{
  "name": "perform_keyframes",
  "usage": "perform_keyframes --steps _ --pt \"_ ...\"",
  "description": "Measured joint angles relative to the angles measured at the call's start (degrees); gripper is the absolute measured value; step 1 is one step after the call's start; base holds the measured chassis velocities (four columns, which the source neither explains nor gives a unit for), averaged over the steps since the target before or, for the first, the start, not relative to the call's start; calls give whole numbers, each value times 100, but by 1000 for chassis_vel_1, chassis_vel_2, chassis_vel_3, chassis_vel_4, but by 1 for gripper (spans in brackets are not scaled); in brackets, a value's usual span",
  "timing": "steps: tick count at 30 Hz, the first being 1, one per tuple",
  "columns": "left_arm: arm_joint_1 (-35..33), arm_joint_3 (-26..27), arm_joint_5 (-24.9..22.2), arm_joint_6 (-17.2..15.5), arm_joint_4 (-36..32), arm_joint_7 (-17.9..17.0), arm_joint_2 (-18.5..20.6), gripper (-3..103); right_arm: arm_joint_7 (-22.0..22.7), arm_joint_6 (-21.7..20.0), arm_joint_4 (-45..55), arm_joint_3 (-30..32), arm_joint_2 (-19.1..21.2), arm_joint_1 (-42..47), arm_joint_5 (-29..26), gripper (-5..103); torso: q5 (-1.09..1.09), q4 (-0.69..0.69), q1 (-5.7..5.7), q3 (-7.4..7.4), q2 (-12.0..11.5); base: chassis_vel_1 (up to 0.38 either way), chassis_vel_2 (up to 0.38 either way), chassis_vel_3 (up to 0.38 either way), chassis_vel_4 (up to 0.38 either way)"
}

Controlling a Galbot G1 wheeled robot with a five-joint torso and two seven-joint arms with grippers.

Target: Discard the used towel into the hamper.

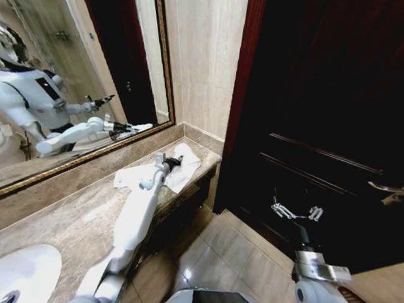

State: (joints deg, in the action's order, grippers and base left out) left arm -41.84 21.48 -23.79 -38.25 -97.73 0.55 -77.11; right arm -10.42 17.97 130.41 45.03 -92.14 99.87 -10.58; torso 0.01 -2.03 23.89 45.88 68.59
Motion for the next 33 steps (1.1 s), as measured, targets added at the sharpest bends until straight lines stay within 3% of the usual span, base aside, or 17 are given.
perform_keyframes --steps 5,7,9,12,13,16,17,20,25,33 --pt "-491 147 101 268 -740 -148 -371 12 -5 -8 -76 2 0 -34 -16 100 0 0 -1 0 1 0 0 0 0" --pt "-826 201 177 605 -1140 -205 -634 12 -5 -4 -98 23 0 -48 -33 100 1 0 -1 -1 1 0 0 0 0" --pt "-917 214 198 703 -1239 -222 -705 12 -5 -2 -98 27 0 -49 -42 100 1 0 -1 -1 1 0 0 0 0" --pt "-1598 288 472 1398 -1898 -195 -1111 12 -6 37 -119 54 0 -47 -77 100 1 0 -1 -1 2 0 0 0 0" --pt "-1598 288 472 1398 -1898 -195 -1111 12 -6 37 -119 54 0 -47 -77 100 1 0 -1 -1 2 0 0 0 0" --pt "-2276 350 796 1983 -2410 -99 -1351 12 -25 88 -156 43 0 -45 -87 100 0 0 -1 -1 2 0 0 0 0" --pt "-2276 350 796 1983 -2410 -99 -1351 12 -25 88 -156 43 0 -45 -87 100 0 0 -1 -1 2 0 0 0 0" --pt "-3134 452 1195 2397 -3112 48 -1462 12 -55 143 -180 23 0 -44 -86 100 0 -1 -2 -1 2 0 0 0 0" --pt "-4008 726 1302 2720 -3937 97 -1404 12 -55 178 -197 38 0 -74 -169 100 0 -1 -2 -2 2 0 0 0 0" --pt "-5054 879 1532 3058 -4509 198 -1500 12 -218 373 -217 66 0 -31 -489 100 -1 -1 -2 -1 3 0 0 0 0"
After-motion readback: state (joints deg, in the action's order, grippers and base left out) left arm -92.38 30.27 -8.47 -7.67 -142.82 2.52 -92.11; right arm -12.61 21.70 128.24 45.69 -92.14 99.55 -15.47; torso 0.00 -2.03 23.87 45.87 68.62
